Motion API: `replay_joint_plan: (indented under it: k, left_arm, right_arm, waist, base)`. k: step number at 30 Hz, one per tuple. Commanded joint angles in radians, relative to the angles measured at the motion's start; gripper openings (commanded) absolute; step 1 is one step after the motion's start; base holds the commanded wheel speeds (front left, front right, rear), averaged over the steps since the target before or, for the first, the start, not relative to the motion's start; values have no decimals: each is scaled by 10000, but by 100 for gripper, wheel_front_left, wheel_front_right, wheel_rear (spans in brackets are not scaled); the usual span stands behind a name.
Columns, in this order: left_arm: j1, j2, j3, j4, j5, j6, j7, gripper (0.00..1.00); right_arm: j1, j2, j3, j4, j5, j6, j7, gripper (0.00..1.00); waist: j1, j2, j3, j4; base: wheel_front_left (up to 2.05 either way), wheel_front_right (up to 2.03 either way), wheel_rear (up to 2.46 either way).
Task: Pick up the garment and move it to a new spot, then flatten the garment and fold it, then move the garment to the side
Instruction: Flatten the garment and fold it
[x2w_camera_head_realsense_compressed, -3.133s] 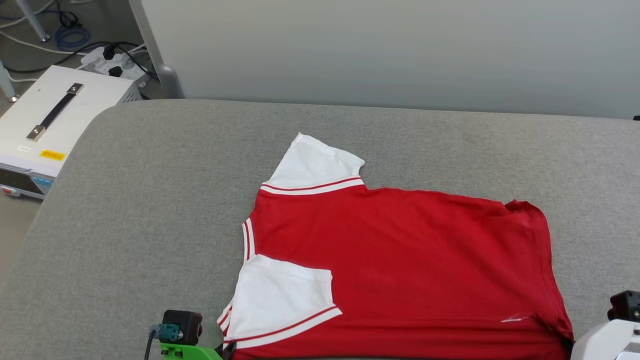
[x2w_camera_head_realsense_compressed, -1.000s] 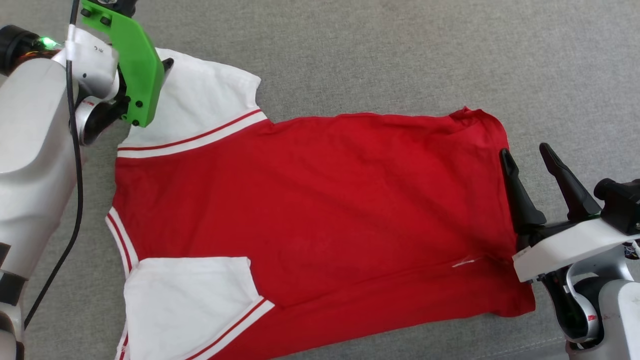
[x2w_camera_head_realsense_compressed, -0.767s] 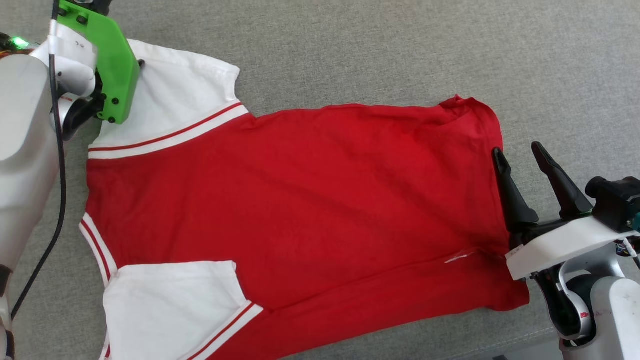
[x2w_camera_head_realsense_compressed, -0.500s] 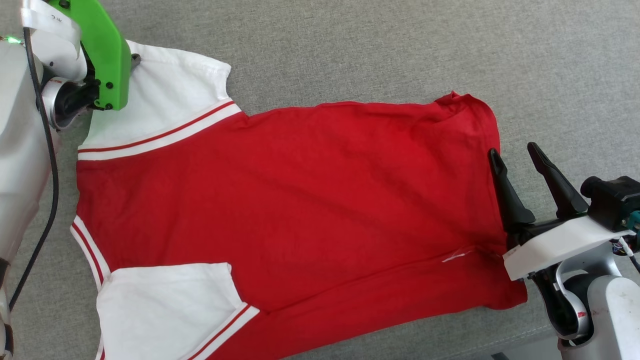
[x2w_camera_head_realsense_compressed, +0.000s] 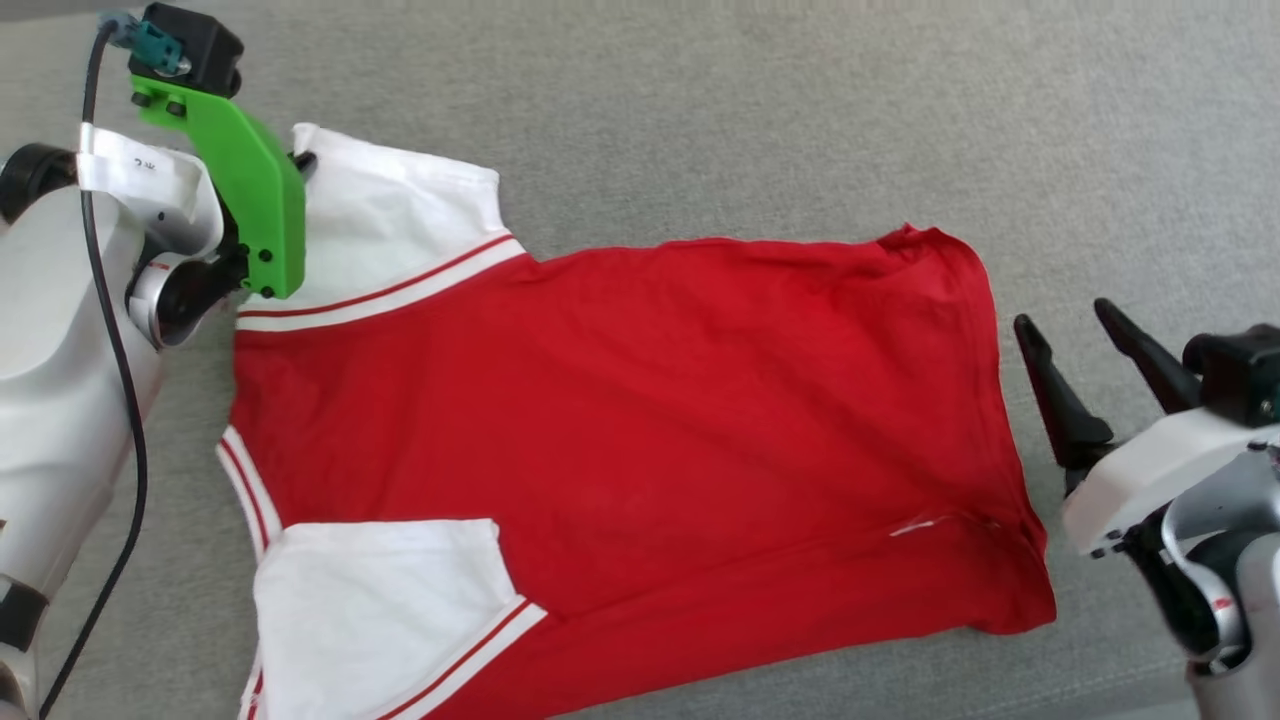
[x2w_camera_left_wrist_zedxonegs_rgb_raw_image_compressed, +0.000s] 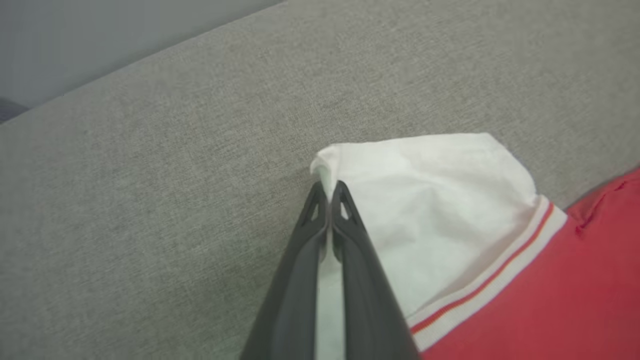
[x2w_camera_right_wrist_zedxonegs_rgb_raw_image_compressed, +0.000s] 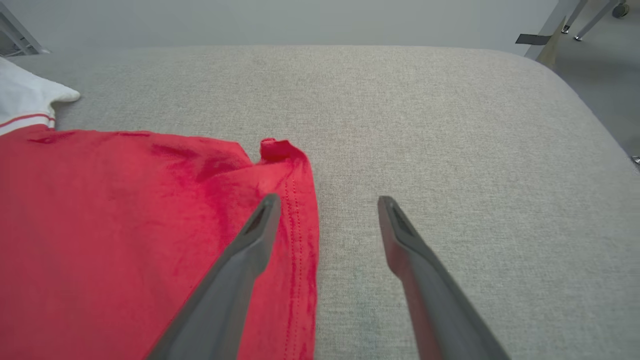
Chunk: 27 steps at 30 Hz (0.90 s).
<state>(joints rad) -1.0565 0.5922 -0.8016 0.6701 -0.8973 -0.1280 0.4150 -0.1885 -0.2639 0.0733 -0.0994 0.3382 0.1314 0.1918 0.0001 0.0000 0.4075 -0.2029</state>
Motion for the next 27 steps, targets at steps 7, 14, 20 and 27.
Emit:
replay_joint_plan:
  k: [7,14,20,27]
  left_arm:
    - [622,368,107,-1632,84,258,-562,0]
    - [1504,982,165,-4068,53,1113,-444,0]
    - [1940,1382,224,-5925,90,1778,-273,0]
    - [1995,1461,198,-6773,157,2034,-166,0]
  right_arm:
    - [-1226,-1266,371,349,443,-7,2285,100]
    - [-2547,-1802,1128,1253,927,-7,3997,100]
    - [-3445,-2290,1603,2272,896,-7,4826,100]
    - [-4013,-2588,2156,2996,1007,-7,5218,100]
  waist:
    - [-1,0,-667,1114]
    - [-1,0,-439,1657]
    - [-1,0,-118,2091]
    - [-1,0,135,2310]
  base:
    - [0,0,0]
    - [0,0,0]
    - [0,0,0]
    - [0,0,0]
